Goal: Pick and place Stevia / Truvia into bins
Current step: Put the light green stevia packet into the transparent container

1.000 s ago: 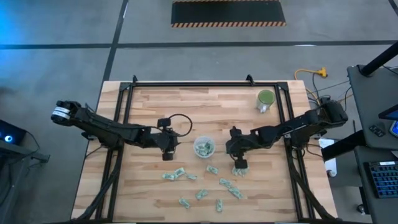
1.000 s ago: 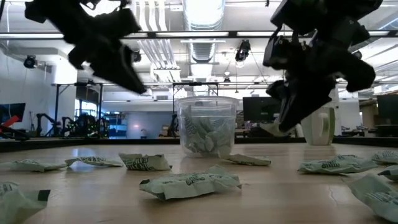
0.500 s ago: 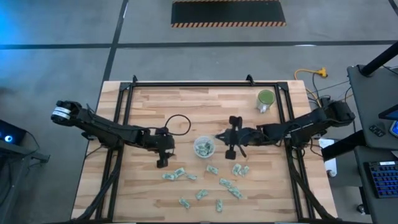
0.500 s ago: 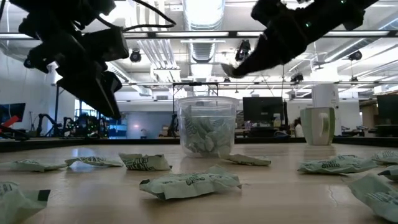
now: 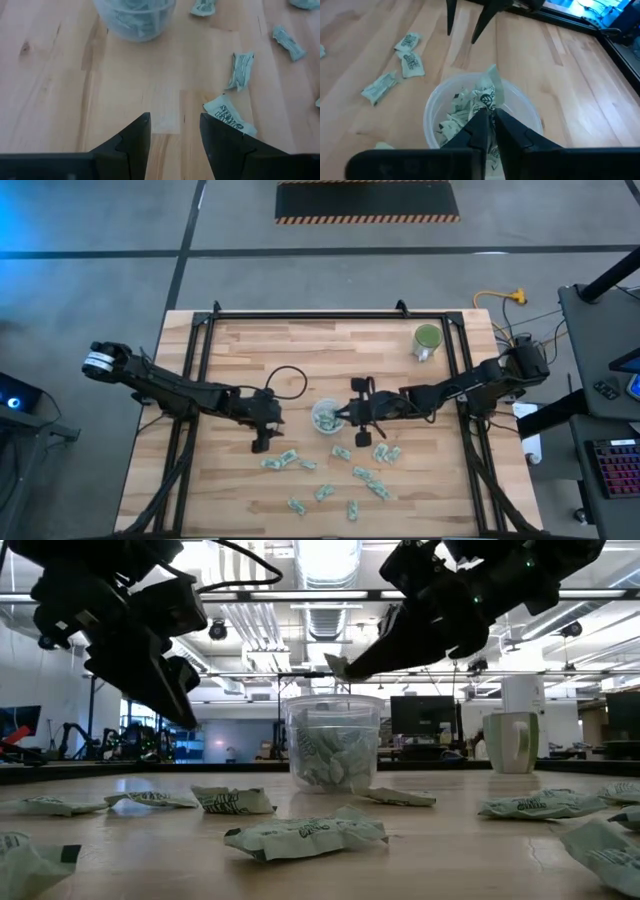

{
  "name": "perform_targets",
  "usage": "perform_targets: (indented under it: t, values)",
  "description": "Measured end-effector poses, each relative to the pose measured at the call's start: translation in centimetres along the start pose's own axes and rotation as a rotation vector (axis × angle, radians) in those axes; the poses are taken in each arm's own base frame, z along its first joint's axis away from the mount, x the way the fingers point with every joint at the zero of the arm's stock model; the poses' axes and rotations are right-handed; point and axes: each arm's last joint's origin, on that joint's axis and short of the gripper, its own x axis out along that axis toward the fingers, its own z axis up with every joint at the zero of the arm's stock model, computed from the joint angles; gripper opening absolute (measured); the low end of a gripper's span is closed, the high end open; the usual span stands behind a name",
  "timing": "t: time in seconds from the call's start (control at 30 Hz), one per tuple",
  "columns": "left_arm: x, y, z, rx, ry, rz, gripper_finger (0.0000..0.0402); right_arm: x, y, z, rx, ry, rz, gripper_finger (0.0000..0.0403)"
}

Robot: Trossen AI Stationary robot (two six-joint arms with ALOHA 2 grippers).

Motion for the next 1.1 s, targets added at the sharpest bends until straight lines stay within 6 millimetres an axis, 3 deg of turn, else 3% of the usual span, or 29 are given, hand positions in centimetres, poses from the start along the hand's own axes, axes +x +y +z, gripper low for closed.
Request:
perform_targets:
  t: [0.27,0.47,0.6,0.77,1.1]
  values:
    - [1.5,-0.4,0.4,0.045,-0.057,-0.096,0.0154,0.1,0.0,0.4,-0.011,-0.009,0.000,0.0113]
    - [4.3,-1.3,0.7,0.108,-0.104,-0.334,0.0154,-1.2,-0.3,0.6,-0.029,0.047,0.002,0.0155]
    - [6.4,-1.8,0.8,0.135,-0.108,-0.427,0.0154,-2.6,-0.6,0.3,0.005,0.135,0.008,0.0164]
    - [8.3,-2.0,1.1,0.206,-0.083,-0.421,0.0152,-4.5,-1.0,0.1,0.062,0.225,0.006,0.0160]
    - [9.1,-2.1,0.9,0.270,-0.067,-0.408,0.0152,-6.6,-1.4,0.1,0.128,0.233,-0.010,0.0139]
